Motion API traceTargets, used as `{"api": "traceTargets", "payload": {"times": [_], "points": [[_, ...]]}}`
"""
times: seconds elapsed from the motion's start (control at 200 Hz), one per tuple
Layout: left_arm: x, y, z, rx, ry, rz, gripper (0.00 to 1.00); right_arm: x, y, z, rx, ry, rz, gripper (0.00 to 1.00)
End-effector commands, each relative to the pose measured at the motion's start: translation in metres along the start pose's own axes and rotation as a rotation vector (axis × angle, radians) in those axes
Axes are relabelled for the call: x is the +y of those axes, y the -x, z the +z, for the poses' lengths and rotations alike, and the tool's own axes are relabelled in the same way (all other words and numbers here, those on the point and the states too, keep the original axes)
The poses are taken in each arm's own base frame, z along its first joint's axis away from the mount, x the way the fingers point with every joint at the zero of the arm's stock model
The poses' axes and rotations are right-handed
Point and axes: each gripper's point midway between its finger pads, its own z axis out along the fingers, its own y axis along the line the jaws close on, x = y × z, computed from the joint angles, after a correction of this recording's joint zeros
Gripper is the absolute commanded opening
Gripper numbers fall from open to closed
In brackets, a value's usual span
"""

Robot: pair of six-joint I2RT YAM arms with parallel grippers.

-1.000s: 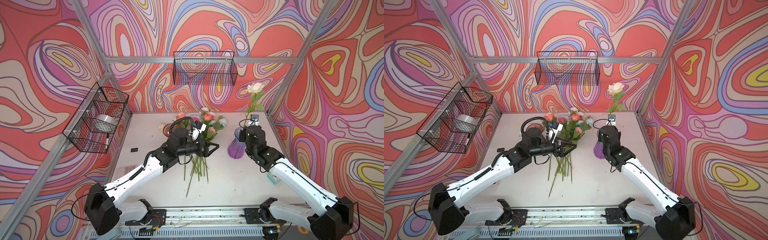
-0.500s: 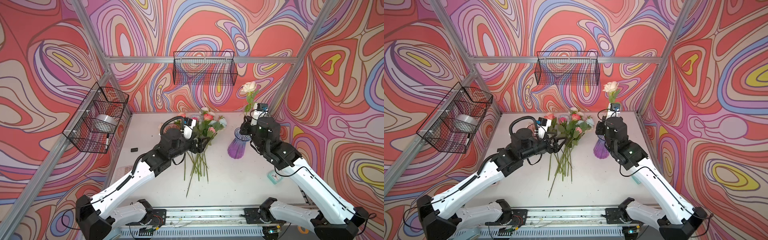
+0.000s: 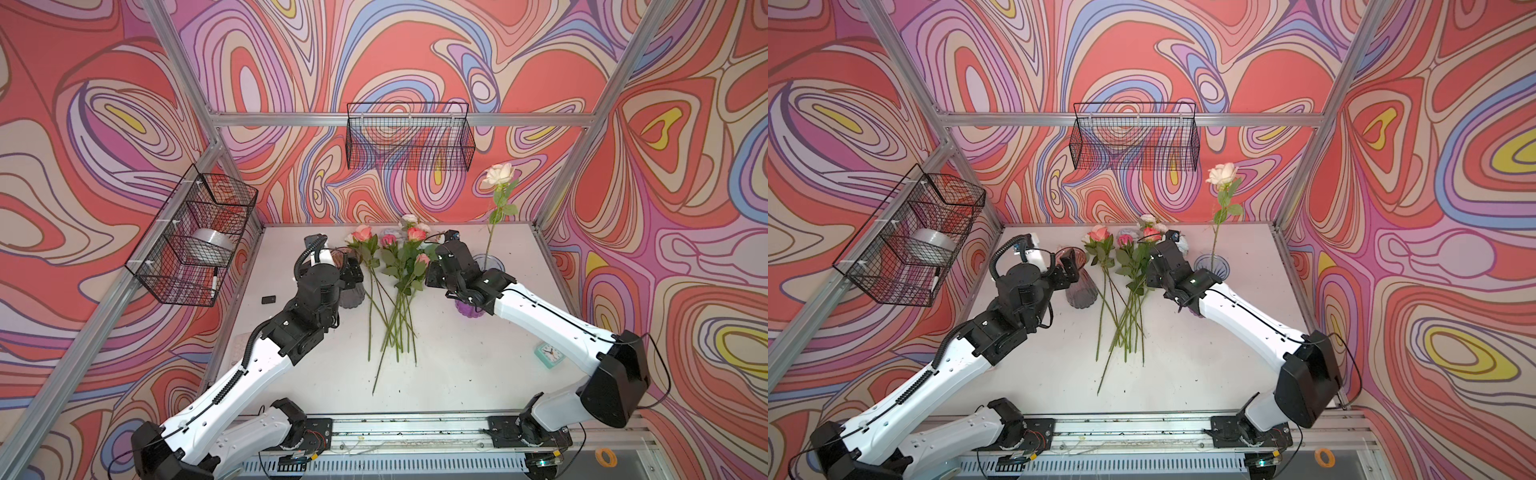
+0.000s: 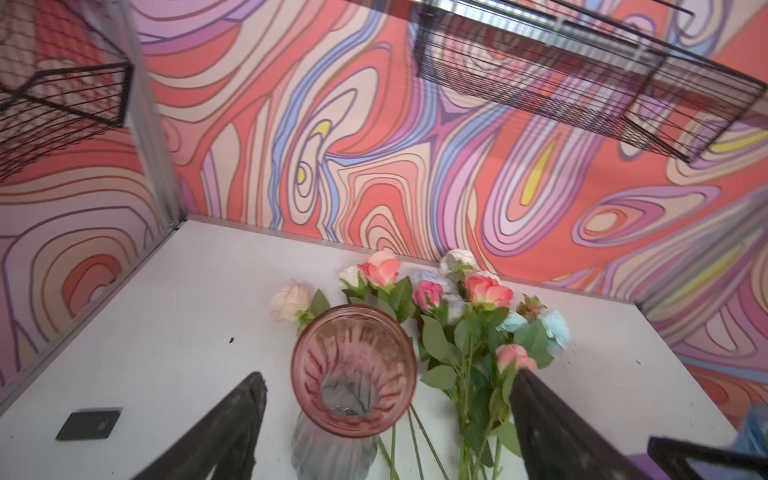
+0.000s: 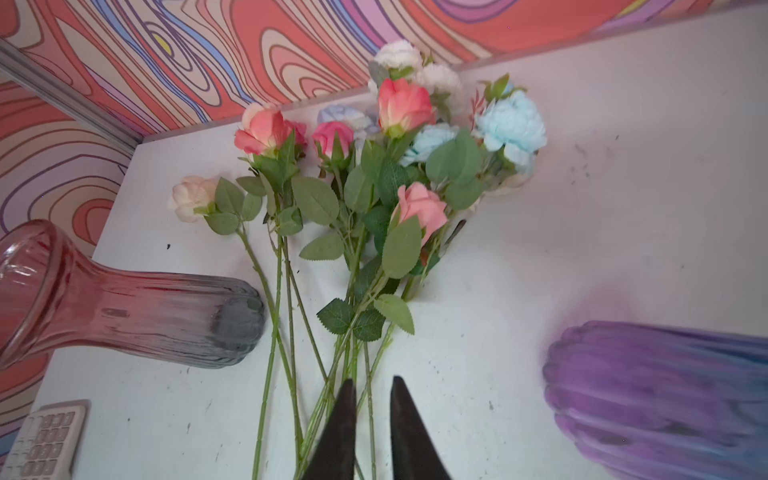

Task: Arrange the flowers into the vase
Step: 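Move the right gripper back to the bunch and close it on a pink rose stem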

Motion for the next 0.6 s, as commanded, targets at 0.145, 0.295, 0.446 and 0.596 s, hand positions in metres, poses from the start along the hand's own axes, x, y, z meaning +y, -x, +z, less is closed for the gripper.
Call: {"api": "traceTargets", "payload": {"times": [0.145,0.295,0.446,0.596], "points": [[0.023,0.017,-0.004,-0.069,0.054,-0.117,0.92,0.008,-0.032,0.045,0.103,0.007,0.178,0.22],[0.016,0.014,-0.002,-0.043,0.020,-0.106,0.90,0.016,-0.049,0.074,0.158,0.023,0.221,0.23],[0.012,0.014,-0.002,-0.036,0.002,-0.102,0.90,0.019,-0.069,0.105,0.219,0.015,0.238,0.20],[0.007,0.014,-0.002,-0.020,-0.019,-0.086,0.90,0.020,-0.080,0.129,0.248,-0.001,0.241,0.17]]}}
